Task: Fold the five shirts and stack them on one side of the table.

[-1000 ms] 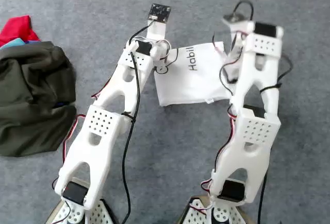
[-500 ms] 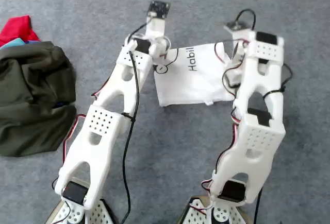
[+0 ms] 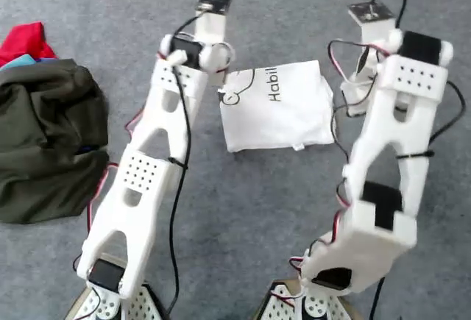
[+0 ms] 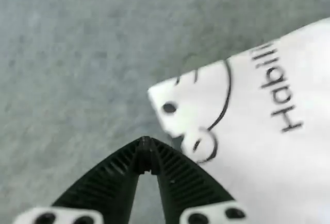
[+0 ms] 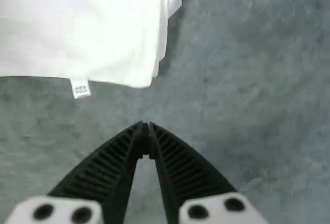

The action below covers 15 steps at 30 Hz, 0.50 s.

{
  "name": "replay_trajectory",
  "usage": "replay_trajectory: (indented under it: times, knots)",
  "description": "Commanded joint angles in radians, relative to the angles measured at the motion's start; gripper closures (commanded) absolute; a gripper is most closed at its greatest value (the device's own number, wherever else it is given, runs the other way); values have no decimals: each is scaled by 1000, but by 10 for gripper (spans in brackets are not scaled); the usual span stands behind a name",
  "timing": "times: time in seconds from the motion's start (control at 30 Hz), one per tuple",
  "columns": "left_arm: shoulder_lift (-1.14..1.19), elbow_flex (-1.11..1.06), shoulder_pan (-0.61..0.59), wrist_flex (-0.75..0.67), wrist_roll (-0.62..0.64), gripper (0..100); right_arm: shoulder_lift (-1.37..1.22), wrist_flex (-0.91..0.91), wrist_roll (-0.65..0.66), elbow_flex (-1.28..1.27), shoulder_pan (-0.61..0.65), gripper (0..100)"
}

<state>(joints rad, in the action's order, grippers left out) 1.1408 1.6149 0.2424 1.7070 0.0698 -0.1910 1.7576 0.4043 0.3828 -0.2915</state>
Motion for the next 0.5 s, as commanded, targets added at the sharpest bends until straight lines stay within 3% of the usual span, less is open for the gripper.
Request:
replay_trajectory:
  times: [0.0, 0.13, 0.27, 0.37, 0.47]
  knots:
    - [-75, 36, -74, 55, -8, 970, 156, 2, -184, -188, 23, 984]
    - [-81, 8, -131, 58, -86, 971, 189, -158, -439, -400, 104, 941]
    - [-132, -116, -153, 60, -118, 971, 148, -327, -713, -495, 143, 720]
    - [-244, -278, -162, 60, -118, 971, 82, -416, -829, -481, 152, 619]
    - [-381, -470, -173, 58, -120, 971, -24, -459, -878, -427, 170, 613]
